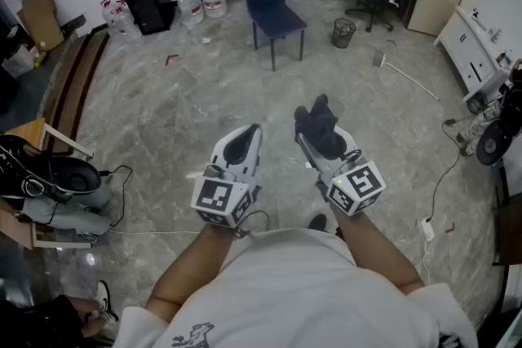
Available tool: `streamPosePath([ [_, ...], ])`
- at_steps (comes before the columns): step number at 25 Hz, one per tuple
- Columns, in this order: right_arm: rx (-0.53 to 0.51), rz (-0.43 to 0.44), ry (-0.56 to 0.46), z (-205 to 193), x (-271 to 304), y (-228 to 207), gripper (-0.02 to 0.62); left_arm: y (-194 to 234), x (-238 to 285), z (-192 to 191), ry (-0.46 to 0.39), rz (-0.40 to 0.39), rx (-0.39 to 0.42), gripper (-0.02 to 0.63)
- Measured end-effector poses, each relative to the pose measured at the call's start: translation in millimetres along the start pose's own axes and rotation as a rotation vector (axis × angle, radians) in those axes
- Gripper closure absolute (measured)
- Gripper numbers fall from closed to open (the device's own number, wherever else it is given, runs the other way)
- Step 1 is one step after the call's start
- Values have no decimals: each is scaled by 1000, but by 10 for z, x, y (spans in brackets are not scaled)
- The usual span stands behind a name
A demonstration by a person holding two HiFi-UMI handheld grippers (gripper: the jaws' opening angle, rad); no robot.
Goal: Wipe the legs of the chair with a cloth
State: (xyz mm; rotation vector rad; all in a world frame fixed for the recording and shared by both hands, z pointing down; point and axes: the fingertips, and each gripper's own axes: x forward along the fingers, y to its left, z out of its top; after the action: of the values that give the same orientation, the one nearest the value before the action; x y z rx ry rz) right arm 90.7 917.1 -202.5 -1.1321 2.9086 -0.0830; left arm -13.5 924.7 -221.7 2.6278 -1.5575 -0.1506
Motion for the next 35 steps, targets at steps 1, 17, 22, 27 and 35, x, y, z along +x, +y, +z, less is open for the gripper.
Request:
streamPosePath([
  [1,1,1,0,9,-6,16,445,-4,-12,12,-2,0,-3,598],
  [17,-7,-8,2,-20,19,37,445,54,-39,8,-1,7,-10,598],
  [22,0,-3,2,-181,236,-167,445,243,158,-136,-3,21,-11,598],
  [27,34,-7,11,-323,631,-785,445,514,741,-224,-22,34,-19,598],
  [35,61,13,-7,-343,1620,-2553,445,1100,2586,-426,-3,75,-22,598],
])
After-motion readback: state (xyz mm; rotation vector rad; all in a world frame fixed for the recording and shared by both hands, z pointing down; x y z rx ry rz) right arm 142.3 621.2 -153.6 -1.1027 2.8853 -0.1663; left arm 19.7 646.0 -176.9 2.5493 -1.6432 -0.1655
